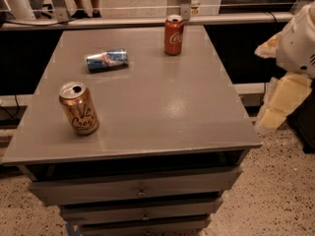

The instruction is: Knock orange can over

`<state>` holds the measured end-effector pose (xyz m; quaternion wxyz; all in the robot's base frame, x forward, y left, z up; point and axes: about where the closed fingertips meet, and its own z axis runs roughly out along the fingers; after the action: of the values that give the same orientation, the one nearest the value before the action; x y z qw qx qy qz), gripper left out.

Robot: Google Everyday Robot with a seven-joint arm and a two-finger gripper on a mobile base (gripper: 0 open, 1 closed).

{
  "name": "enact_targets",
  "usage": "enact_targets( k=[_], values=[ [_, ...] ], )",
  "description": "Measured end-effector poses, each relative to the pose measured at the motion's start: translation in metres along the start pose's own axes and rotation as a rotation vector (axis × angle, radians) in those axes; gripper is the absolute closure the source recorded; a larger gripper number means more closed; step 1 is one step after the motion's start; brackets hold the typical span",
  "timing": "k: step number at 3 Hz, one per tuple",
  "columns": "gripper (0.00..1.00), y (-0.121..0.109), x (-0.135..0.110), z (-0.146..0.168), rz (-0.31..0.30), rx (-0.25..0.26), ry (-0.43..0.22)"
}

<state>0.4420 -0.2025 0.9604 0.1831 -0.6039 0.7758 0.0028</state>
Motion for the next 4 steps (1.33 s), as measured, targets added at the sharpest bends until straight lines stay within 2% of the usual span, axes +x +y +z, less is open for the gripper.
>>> enact_targets(
  k=[1,2,3,4],
  values=[
    [0.0,0.006,-0.024,0.049,0.027,-0.075,-0.187],
    [0.0,0.006,-0.063,0.088,0.071,-0.117,-0.418],
    [0.0,-0.005,-0.116,0.094,0.094,-0.117,-0.625],
    [0.0,-0.016,-0.173,0.082,0.142,-0.115,-0.806]
  ],
)
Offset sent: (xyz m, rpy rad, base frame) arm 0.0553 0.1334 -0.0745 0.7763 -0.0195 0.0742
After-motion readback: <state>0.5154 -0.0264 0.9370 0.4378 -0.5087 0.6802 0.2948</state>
